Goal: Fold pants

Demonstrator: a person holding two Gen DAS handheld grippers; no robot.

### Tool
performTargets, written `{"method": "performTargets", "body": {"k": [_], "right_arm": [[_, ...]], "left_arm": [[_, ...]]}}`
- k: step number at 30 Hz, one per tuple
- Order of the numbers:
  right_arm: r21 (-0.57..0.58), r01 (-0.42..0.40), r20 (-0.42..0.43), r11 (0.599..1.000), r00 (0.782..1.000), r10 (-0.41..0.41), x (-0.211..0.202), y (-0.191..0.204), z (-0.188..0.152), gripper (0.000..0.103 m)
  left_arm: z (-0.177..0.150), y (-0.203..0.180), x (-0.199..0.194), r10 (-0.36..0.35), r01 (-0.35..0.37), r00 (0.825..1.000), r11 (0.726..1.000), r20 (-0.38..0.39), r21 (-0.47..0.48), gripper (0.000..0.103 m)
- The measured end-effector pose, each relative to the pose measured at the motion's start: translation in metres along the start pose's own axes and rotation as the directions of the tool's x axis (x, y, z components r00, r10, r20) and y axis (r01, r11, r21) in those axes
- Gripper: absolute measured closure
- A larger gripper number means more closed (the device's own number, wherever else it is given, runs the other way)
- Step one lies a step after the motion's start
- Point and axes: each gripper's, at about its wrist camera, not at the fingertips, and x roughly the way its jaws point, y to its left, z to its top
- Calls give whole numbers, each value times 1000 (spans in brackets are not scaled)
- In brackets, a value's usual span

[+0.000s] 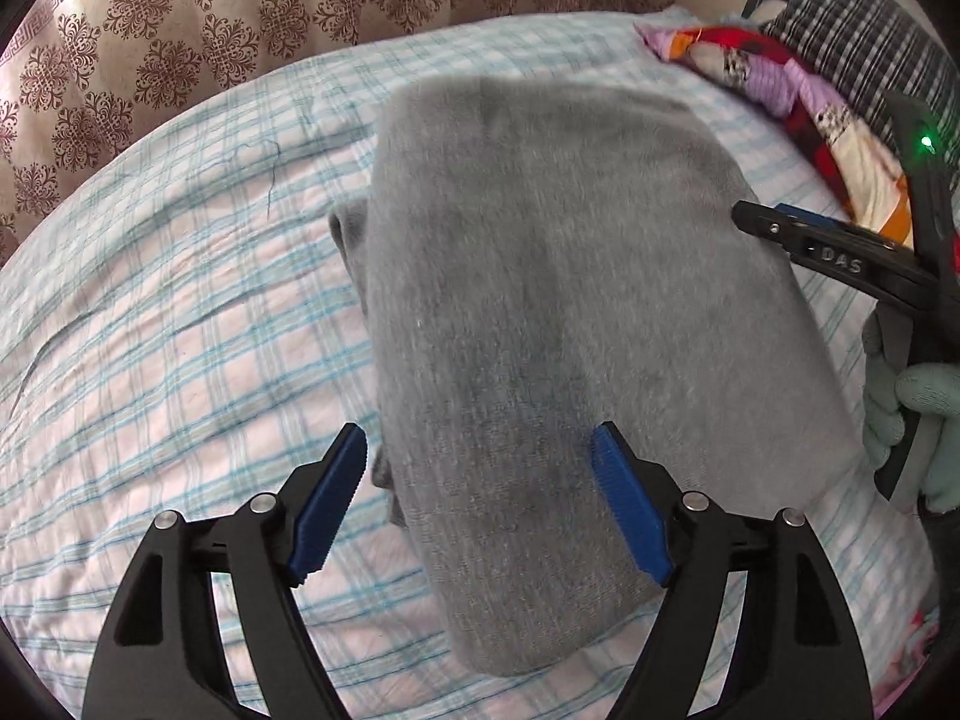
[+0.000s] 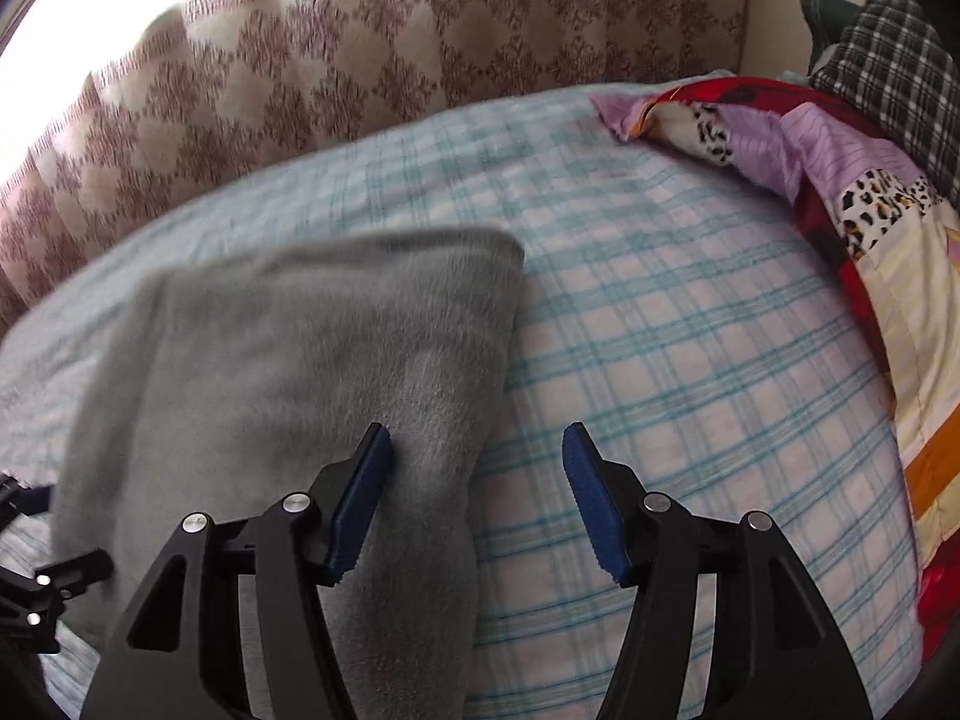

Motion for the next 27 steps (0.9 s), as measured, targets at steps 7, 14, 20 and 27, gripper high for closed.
{"method": "performTargets", "body": {"k": [7, 14, 20, 27], "right_arm": [[-7, 24, 54, 1000, 998, -24, -31, 1, 0, 42], [0, -25, 121, 1000, 992, 24, -94, 2, -28, 40], [15, -58, 145, 998, 988, 55, -133, 5, -63, 29], [53, -89, 171, 995, 982, 79, -163, 4, -92, 25]], "left_arm": [[0, -5, -6, 48, -48, 999, 999, 16, -4, 22], [-9, -22, -37, 121, -124, 989, 992, 85, 35, 14], [-22, -41, -66, 159, -170, 975, 984, 155, 58, 4], [-35, -62, -94, 186, -202, 959, 978, 212, 58, 3]]}}
